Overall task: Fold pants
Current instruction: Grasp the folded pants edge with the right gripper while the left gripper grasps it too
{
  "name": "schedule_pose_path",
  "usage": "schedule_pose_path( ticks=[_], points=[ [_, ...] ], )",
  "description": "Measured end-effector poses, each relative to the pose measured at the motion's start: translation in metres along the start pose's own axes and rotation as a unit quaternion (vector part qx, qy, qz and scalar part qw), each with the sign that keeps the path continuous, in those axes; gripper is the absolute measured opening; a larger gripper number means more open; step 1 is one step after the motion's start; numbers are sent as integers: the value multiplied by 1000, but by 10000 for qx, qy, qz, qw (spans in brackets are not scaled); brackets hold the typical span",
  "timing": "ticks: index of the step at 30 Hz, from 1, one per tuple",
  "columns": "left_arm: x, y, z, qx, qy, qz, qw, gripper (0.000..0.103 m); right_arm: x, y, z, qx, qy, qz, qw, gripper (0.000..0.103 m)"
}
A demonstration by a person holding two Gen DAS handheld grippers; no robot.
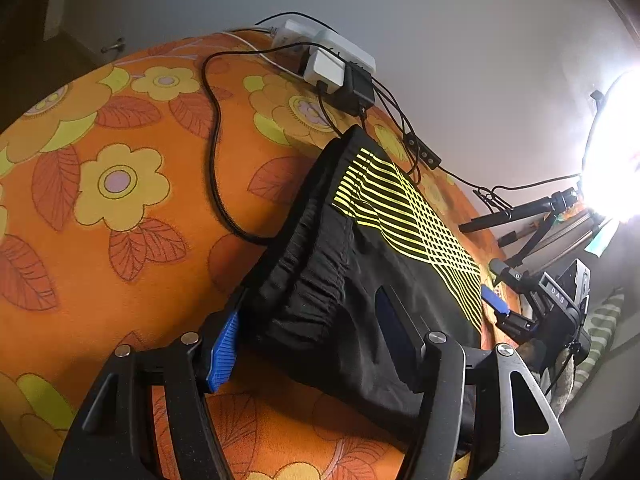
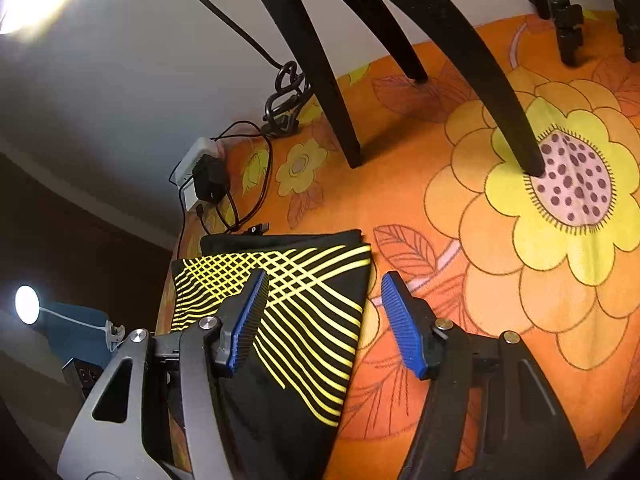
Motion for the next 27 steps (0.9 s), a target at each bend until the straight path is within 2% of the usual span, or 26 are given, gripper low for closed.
schedule_pose_path(
  ticks=[2,4,8,10,12,13,14,19,27],
  points=[
    [0,0,0,46,28,28,10000,61,0,-1,1,53,21,8,10000,61],
    [0,1,-1,79,65,68,9999,58,-3,5,-2,-64,134,240,9996,49],
    [-2,2,0,135,118,130,9998,41,-11,8,-4,-12,-70,147,9999,49],
    [-3,4,1,143,125,120,9997,36,-14,10,-5,12,-167,83,9998,48],
    [-5,4,1,168,100,96,9998,35,-17,15,-7,-87,-123,196,9997,33],
    [-5,5,1,169,85,85,9998,33,-16,18,-10,-170,-71,257,9995,19],
    [-4,5,1,174,72,68,9998,32,-16,20,-12,-190,-41,237,9995,16],
    [-1,3,2,194,68,-46,9998,29,-22,16,-10,-78,-175,146,9997,11],
    [8,-9,7,330,216,-128,9991,27,-39,-3,-4,129,-406,140,9990,10]
  ],
)
Point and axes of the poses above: each gripper's, at about its wrist camera, not at the fingertips, and y roughly the way its jaws point, x to its right, z to its top, the point moved 8 cm from there along y, roughly the way its jaws point, and after that the axes turned 9 degrees about -y, right-handed, at the moved point
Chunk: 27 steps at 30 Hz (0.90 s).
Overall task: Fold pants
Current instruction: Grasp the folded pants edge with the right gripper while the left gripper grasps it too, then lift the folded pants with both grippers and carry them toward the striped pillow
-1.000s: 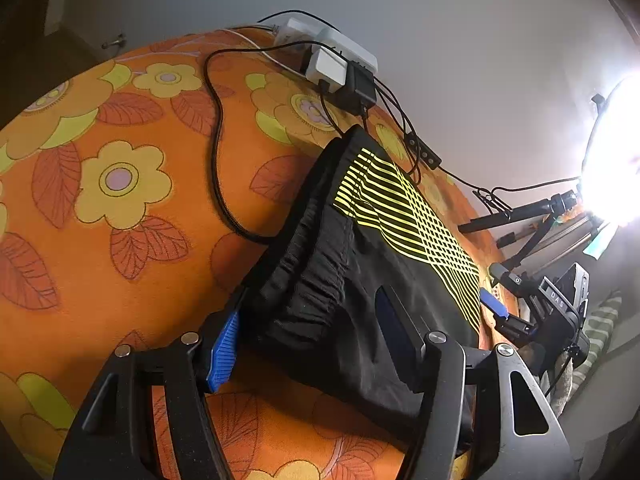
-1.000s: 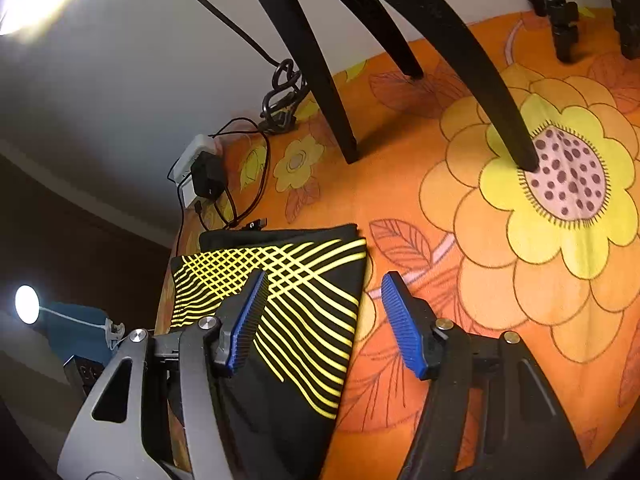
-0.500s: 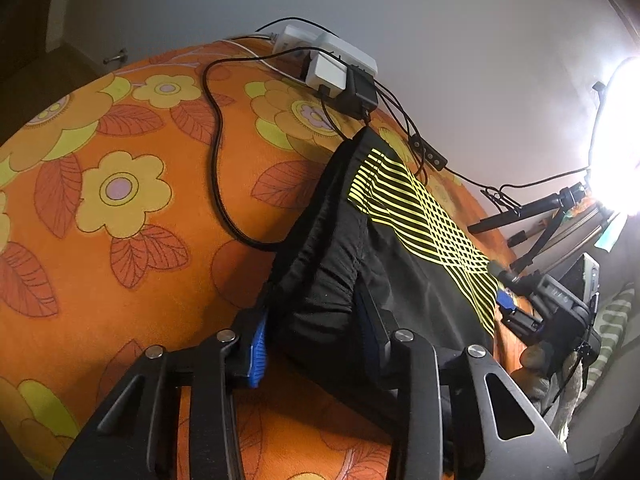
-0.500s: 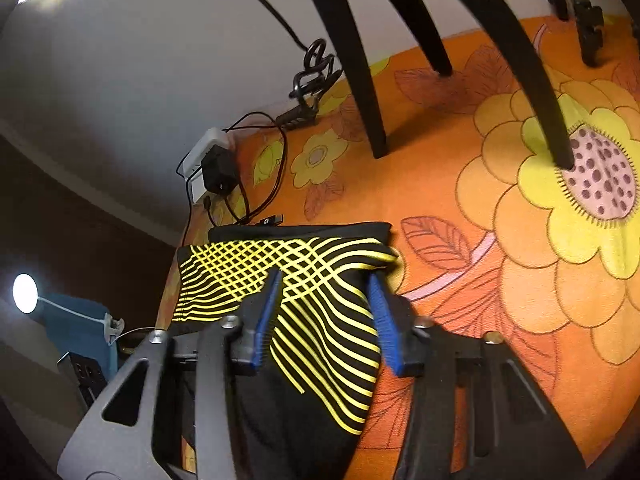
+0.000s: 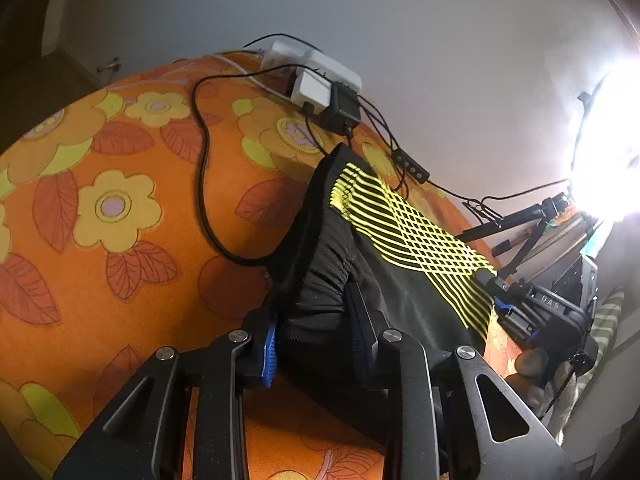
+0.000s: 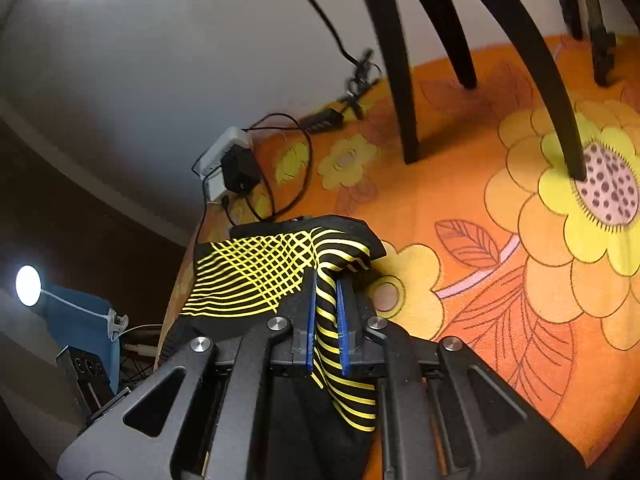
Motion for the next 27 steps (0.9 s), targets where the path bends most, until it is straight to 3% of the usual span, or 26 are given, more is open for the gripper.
schedule_pose_path(
  ticks=[6,13,15,16,20,27],
  points=[
    [-4,2,-2,-71,27,110,9999,26,-12,-6,2,47,-272,-72,9996,10],
    [-12,1,-12,-260,-17,551,9981,30,-3,0,1,-38,-153,-130,9998,10],
    [-16,-1,-15,-362,-198,740,9964,39,-2,-1,1,-41,-133,-123,9998,10],
    [-19,-2,-16,-420,-368,759,9955,45,-3,-1,1,-39,-152,-130,9998,10],
    [-27,-4,-19,-496,-761,724,9932,47,-6,-3,1,-33,-226,-143,9996,10],
    [-20,4,-15,-356,-827,577,9943,49,-5,-4,1,-38,-169,-113,9998,10]
  ],
)
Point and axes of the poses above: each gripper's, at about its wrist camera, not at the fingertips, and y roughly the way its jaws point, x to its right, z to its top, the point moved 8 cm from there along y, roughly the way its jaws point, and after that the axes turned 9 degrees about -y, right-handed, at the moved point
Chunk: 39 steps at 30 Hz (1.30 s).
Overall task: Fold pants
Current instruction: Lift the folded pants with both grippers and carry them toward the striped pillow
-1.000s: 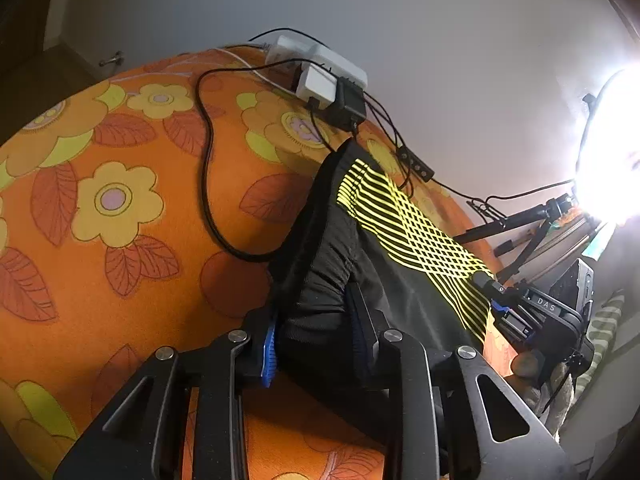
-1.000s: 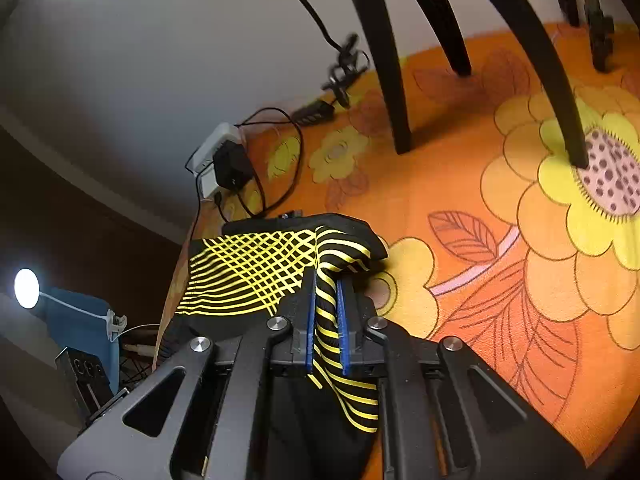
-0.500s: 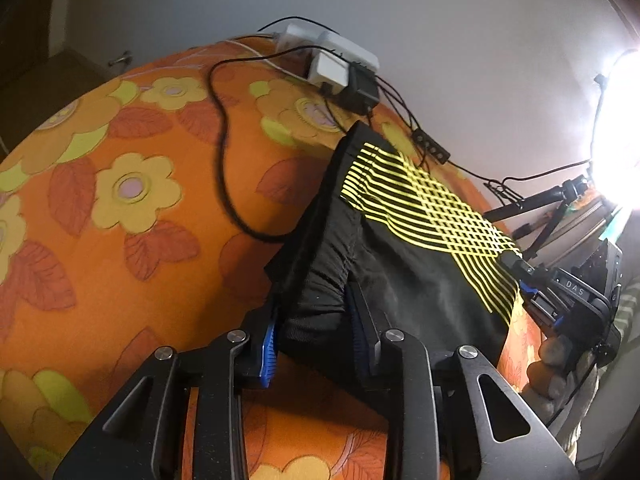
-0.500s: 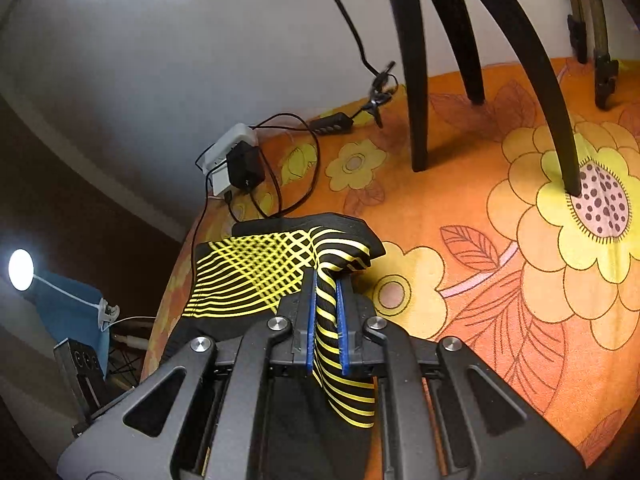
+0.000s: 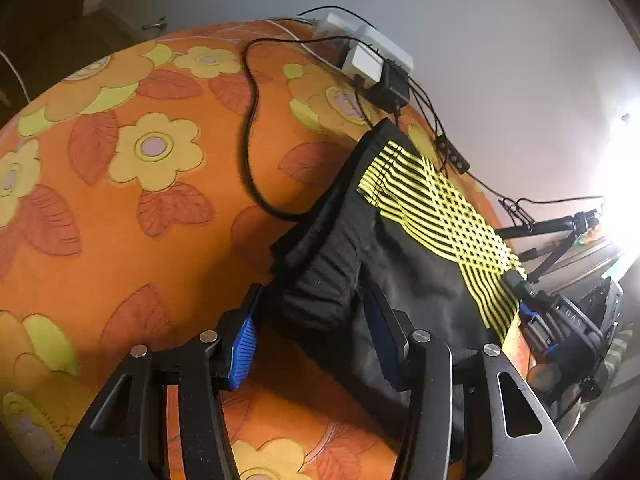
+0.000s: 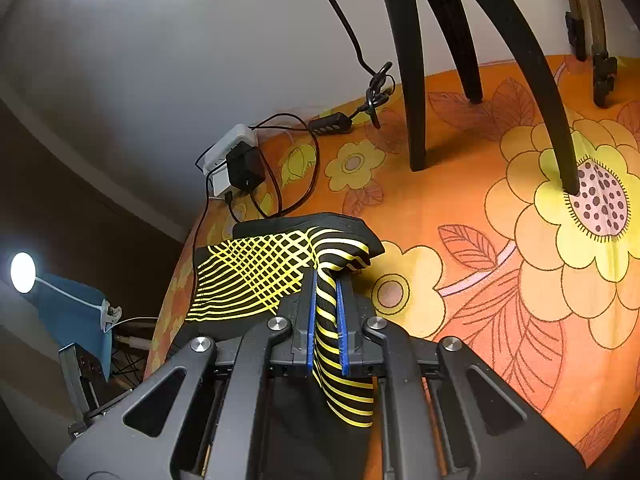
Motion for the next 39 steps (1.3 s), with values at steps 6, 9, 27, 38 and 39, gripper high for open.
schedule_pose_path(
  ticks=[6,9,27,38,39],
  points=[
    [7,7,3,110,79,-171,9998,42,2,2,-1,-15,53,-4,10000,10],
    [9,13,4,59,54,-339,9994,25,2,4,-2,-29,57,-22,10000,10],
    [43,-30,-5,307,797,-699,9939,18,-19,-24,6,180,-435,-181,9987,10],
    [77,-64,-31,363,1306,-851,9871,17,-35,-81,13,434,-768,-260,9958,9],
    [77,-65,-31,360,1313,-847,9871,17,-34,-87,12,455,-752,-284,9957,9]
  ],
)
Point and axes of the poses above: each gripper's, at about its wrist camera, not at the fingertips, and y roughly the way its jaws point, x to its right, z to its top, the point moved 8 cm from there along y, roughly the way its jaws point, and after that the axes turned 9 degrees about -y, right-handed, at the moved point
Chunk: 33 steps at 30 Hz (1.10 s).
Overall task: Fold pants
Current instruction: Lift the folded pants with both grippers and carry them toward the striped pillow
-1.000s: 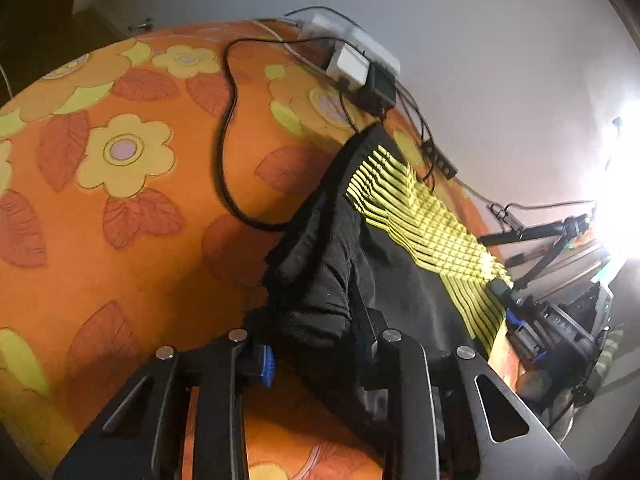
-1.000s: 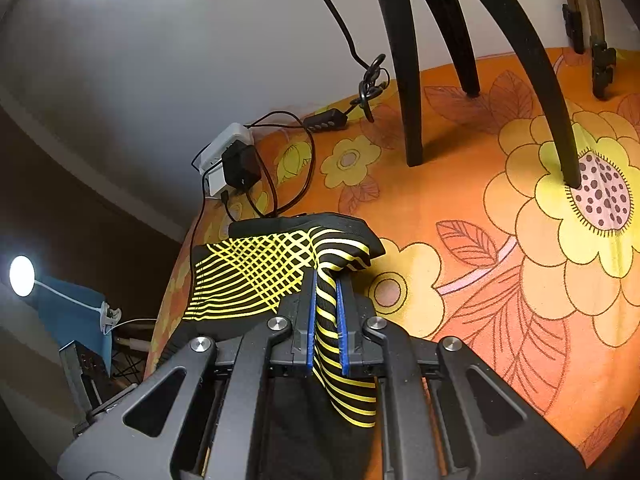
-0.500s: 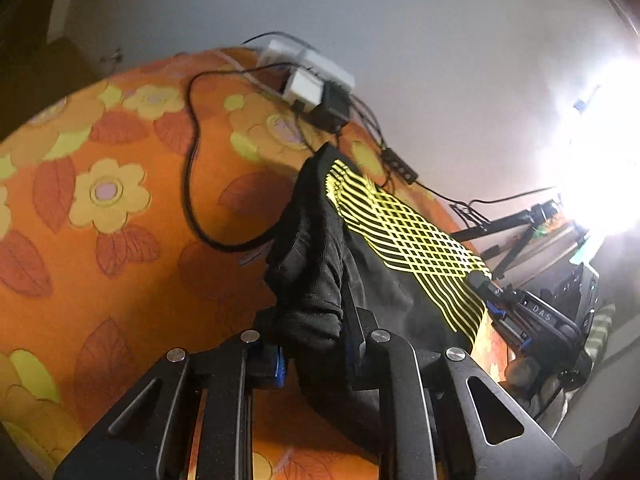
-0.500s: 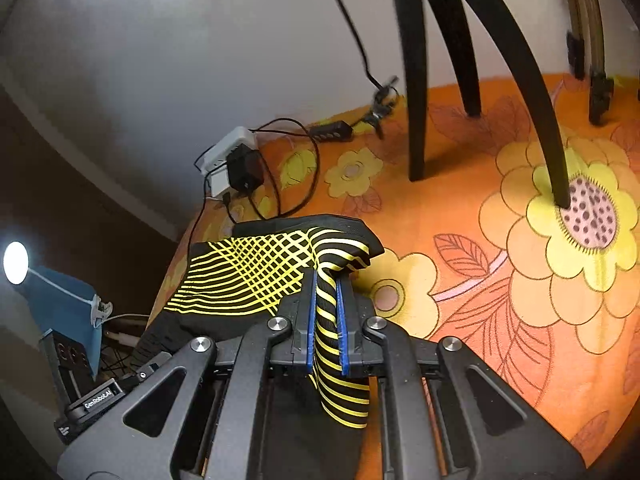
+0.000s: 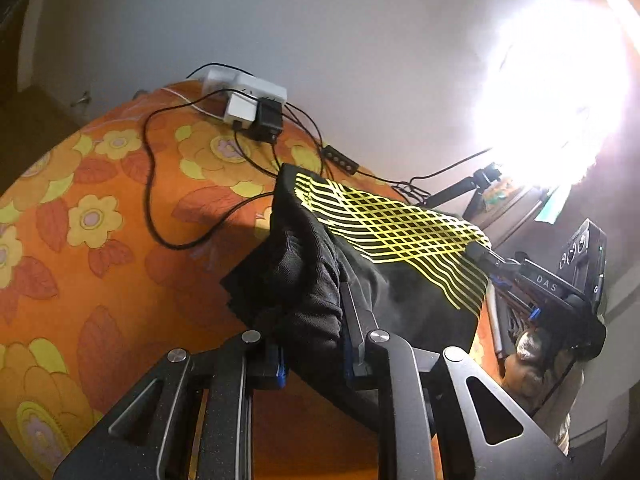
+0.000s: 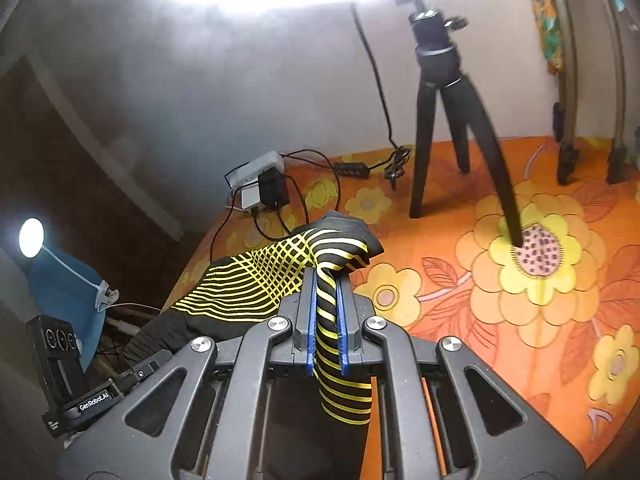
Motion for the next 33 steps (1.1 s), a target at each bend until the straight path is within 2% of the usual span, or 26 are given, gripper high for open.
schedule_pose_path(
  ticks=[5,12,18,25,33],
  points=[
    [5,0,-5,-15,-130,-52,9999,17,5,-20,-1,64,-4,-80,9999,9],
    [37,8,-20,-29,-99,-359,9993,17,8,-60,5,205,-289,-285,9990,9],
    [66,38,-55,-250,-171,-713,9970,17,18,-103,15,301,-562,-607,9961,9],
    [104,72,-100,-579,-417,-1185,9904,17,16,-157,33,424,-1028,-970,9890,9],
    [162,97,-132,-678,-377,-1471,9861,17,23,-215,45,486,-1265,-1208,9834,9]
  ],
)
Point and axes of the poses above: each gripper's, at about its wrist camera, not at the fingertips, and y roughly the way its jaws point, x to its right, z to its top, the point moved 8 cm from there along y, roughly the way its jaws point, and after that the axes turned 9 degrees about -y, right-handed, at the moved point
